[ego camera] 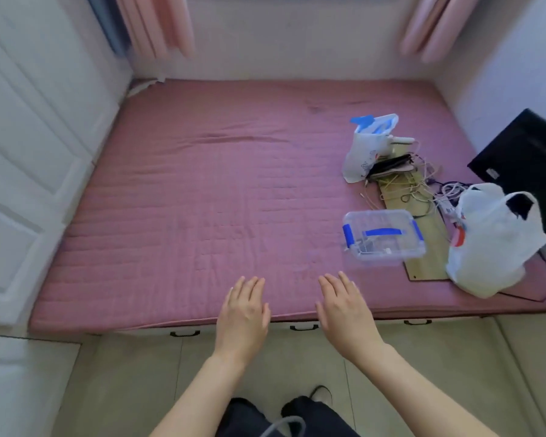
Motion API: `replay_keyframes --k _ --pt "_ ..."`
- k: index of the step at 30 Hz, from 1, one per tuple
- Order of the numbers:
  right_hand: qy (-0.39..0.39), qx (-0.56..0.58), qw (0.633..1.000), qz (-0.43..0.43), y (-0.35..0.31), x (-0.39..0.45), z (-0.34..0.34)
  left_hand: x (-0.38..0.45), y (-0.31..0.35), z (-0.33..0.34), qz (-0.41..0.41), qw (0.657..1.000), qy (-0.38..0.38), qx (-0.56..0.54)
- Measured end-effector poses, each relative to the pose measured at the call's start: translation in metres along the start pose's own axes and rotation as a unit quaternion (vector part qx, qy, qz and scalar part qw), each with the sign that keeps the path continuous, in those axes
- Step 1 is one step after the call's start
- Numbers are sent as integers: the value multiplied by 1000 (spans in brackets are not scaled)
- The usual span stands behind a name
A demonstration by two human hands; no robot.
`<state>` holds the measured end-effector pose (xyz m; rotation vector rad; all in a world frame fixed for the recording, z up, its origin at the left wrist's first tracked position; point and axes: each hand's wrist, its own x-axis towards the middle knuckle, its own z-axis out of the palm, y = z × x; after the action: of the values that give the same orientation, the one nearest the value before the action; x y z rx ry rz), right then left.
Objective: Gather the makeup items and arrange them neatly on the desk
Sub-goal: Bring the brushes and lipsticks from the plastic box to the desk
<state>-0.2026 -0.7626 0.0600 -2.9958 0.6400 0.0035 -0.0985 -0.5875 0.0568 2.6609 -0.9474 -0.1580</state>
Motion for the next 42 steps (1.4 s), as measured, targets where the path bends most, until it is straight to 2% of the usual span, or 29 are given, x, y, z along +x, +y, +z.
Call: replay_keyframes --k 8,15,22,30,37,42 --pt "-17 7 997 78 157 -10 1 50 135 65 63 997 -44 -4" --pt "-43 17 991 130 239 12 3 109 196 100 116 991 -69 14" --pt "-62 17 987 147 294 65 2 191 222 124 130 989 -73 14" --pt "-99 41 980 168 342 136 15 268 232 155 99 987 -123 27" --pt "-151 57 977 141 379 187 45 306 231 200 56 988 -143 19" --pt "-186 64 973 117 402 209 75 320 228 233 -21 985 -173 6"
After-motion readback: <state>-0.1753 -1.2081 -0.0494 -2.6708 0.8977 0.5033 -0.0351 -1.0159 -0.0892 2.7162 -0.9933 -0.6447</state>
